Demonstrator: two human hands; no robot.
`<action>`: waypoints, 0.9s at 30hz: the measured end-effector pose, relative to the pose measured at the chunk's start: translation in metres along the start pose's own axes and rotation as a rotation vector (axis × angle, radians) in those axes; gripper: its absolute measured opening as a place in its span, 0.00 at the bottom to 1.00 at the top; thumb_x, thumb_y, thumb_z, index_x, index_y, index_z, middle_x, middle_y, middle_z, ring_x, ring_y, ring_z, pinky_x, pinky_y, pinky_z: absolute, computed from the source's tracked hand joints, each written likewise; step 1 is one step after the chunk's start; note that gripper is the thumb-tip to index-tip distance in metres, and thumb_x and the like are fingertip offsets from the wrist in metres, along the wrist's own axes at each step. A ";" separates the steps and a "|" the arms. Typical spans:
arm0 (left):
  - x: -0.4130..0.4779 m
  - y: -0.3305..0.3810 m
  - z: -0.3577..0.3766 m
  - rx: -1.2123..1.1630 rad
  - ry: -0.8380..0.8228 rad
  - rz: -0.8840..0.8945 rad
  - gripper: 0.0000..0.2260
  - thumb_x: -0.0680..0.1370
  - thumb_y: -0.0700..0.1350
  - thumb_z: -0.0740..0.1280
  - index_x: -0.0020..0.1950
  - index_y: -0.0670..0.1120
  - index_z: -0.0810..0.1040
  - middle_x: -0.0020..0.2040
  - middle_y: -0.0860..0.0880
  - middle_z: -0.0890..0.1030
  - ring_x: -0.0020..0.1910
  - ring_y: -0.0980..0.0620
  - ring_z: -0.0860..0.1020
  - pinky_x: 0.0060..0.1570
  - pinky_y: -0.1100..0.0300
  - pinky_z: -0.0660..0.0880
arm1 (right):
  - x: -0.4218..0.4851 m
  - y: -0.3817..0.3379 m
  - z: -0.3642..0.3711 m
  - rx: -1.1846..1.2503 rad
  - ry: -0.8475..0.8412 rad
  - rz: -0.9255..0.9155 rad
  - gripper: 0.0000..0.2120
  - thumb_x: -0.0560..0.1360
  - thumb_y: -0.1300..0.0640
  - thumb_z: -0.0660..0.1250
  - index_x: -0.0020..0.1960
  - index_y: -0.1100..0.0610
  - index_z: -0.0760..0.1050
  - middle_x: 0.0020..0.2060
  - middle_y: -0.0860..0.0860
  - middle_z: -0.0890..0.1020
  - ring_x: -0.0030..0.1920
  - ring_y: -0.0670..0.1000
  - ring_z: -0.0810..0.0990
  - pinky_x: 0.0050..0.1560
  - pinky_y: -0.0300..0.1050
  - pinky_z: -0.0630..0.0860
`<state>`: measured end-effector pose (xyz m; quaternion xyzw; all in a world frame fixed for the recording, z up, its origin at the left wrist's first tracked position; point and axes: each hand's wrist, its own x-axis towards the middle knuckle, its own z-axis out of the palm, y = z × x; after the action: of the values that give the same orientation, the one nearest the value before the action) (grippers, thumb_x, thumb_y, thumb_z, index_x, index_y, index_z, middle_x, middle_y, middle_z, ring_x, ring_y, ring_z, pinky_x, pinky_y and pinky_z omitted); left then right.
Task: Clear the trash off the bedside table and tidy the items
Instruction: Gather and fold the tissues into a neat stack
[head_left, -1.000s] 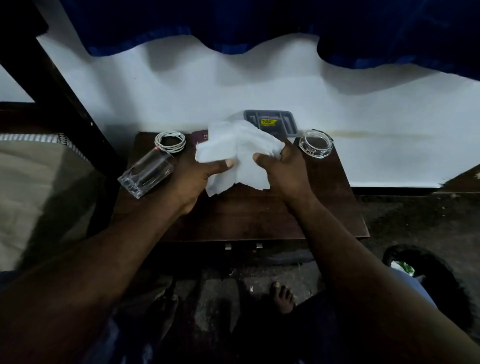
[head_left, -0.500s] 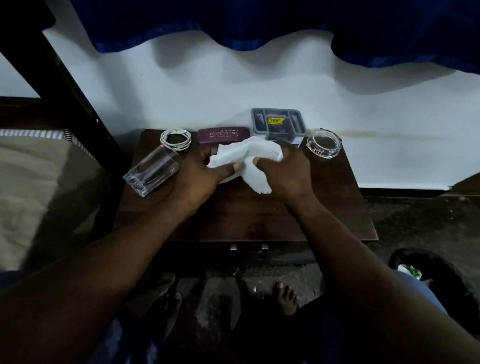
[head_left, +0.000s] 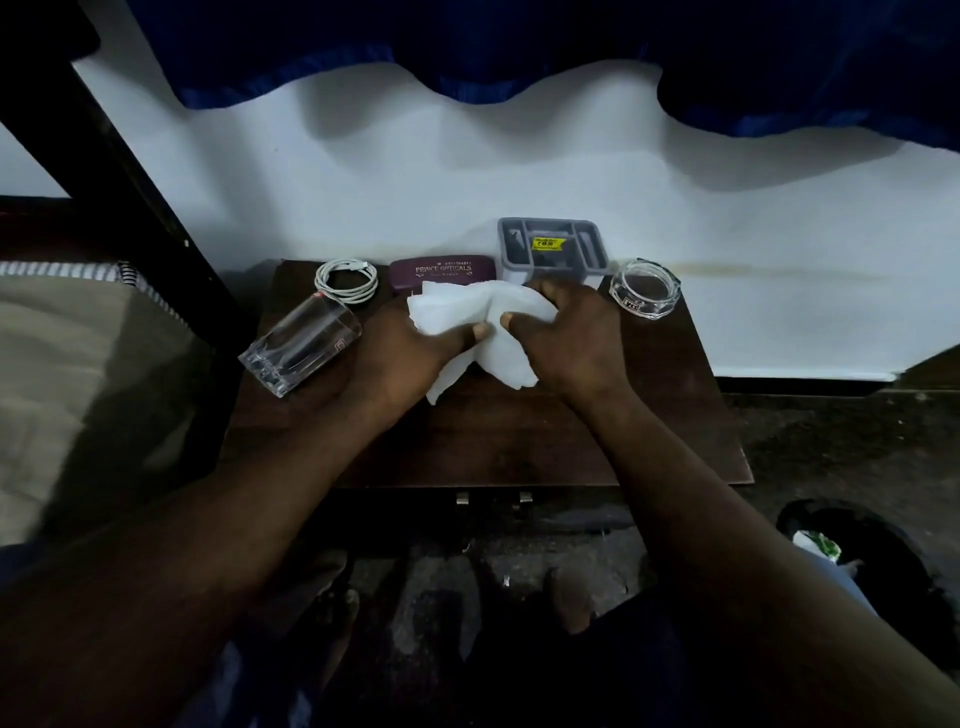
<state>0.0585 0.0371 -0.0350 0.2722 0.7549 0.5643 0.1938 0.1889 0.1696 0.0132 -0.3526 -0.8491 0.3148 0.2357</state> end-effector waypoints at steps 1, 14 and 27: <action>0.000 0.001 0.000 -0.004 -0.021 0.016 0.24 0.64 0.64 0.78 0.55 0.53 0.84 0.51 0.56 0.86 0.54 0.55 0.84 0.57 0.53 0.80 | 0.001 0.000 -0.003 0.011 -0.009 -0.007 0.08 0.71 0.50 0.75 0.51 0.48 0.83 0.41 0.42 0.83 0.43 0.41 0.79 0.40 0.28 0.67; -0.005 0.000 0.006 0.004 -0.079 -0.072 0.23 0.65 0.59 0.81 0.59 0.57 0.83 0.52 0.62 0.86 0.50 0.66 0.83 0.46 0.69 0.78 | 0.002 0.008 0.003 -0.007 -0.113 0.053 0.10 0.71 0.53 0.76 0.52 0.51 0.84 0.45 0.49 0.86 0.47 0.48 0.82 0.46 0.39 0.70; 0.008 0.027 -0.001 -0.632 -0.257 -0.383 0.20 0.74 0.41 0.77 0.65 0.41 0.82 0.61 0.41 0.85 0.60 0.40 0.83 0.61 0.40 0.79 | 0.018 0.010 -0.019 0.979 -0.251 0.561 0.17 0.77 0.53 0.73 0.63 0.60 0.81 0.55 0.56 0.87 0.55 0.57 0.86 0.56 0.55 0.82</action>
<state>0.0571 0.0468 -0.0081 0.1217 0.5505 0.6839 0.4631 0.1939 0.1950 0.0224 -0.3739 -0.4999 0.7610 0.1764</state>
